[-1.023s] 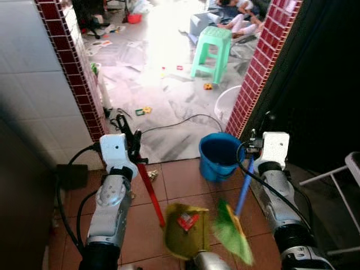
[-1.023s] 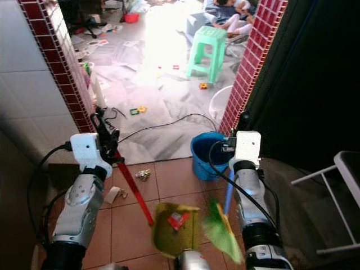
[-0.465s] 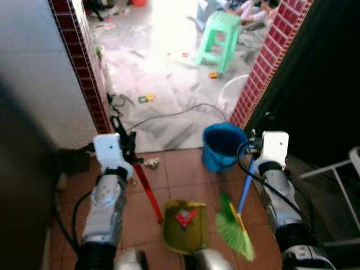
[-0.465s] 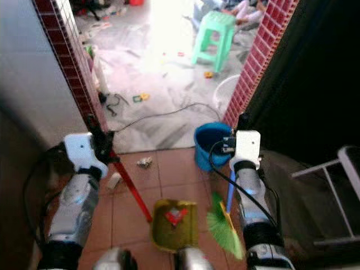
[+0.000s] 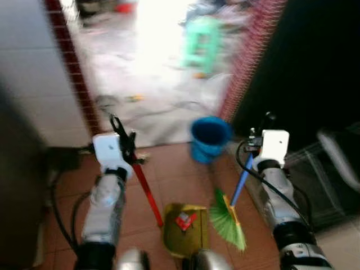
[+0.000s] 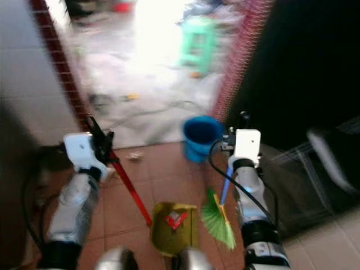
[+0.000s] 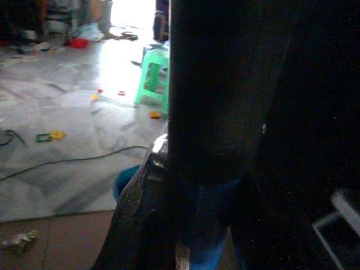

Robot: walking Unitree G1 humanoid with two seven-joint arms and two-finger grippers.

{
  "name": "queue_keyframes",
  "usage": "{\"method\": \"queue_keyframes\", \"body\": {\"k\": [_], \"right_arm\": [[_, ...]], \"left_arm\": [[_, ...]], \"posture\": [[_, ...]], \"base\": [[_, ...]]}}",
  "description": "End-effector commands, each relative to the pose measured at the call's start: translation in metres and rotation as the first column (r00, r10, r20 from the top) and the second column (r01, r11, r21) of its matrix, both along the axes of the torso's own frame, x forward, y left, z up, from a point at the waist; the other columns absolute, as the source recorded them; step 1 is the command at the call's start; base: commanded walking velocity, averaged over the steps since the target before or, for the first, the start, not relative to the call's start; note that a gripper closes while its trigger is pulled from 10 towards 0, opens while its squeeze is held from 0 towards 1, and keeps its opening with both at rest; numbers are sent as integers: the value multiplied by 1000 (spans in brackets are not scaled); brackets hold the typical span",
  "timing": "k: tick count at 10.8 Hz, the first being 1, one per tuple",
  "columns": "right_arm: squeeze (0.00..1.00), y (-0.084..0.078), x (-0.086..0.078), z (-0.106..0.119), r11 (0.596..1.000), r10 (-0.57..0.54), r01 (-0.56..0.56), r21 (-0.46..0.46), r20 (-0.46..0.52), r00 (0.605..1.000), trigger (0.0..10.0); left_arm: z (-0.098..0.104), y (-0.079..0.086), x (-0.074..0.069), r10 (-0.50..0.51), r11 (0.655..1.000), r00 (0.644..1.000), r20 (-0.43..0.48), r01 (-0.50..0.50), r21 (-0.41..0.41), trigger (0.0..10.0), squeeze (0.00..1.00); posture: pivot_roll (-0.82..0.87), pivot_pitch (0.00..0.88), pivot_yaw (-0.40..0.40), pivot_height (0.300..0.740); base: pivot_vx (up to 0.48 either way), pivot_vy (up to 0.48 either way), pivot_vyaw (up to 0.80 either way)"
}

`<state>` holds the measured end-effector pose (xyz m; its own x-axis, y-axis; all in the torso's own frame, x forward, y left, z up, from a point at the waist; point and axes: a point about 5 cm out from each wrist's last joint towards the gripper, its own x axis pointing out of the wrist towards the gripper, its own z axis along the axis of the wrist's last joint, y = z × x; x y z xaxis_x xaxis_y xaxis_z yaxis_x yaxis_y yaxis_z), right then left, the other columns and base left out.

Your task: Sweep floor

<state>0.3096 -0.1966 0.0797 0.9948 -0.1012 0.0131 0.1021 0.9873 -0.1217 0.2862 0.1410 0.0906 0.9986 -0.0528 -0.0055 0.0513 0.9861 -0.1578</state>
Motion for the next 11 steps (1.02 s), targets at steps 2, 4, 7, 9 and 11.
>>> {"method": "queue_keyframes", "body": {"k": [2, 4, 7, 9, 11], "right_arm": [[0, -6, 0, 0, 1000, -14, 14, -11, -16, 1000, 10000], [0, -5, 1, 0, 1000, -9, 9, -13, -19, 1000, 10000], [0, -4, 1, 0, 1000, -7, 7, -11, -21, 1000, 10000], [0, -3, 1, 0, 1000, -4, 4, -4, -20, 1000, 10000], [0, -1, 3, 1, 1000, 2, -2, 1, -17, 1000, 10000]], "left_arm": [[10, -2, 3, -4, 1000, 999, 45, 4, -2, 10000, 0], [9, 0, 3, 2, 1000, 999, 36, -1, -15, 10000, 0], [8, 1, 3, 4, 1000, 999, 34, -4, -15, 10000, 0], [9, 2, 3, 12, 1000, 999, 40, -12, 4, 10000, 0], [10, 4, 5, 30, 999, 999, 46, -31, 19, 10000, 0]], "posture": [[-41, 0, -39, 740], [-40, 0, -42, 740], [-39, 0, -40, 740], [-38, 0, -38, 740], [-38, 0, -33, 740]], "base": [[0, 0, -481], [0, 127, -800], [0, 480, -765], [0, 163, -228], [0, 0, 0]]}}
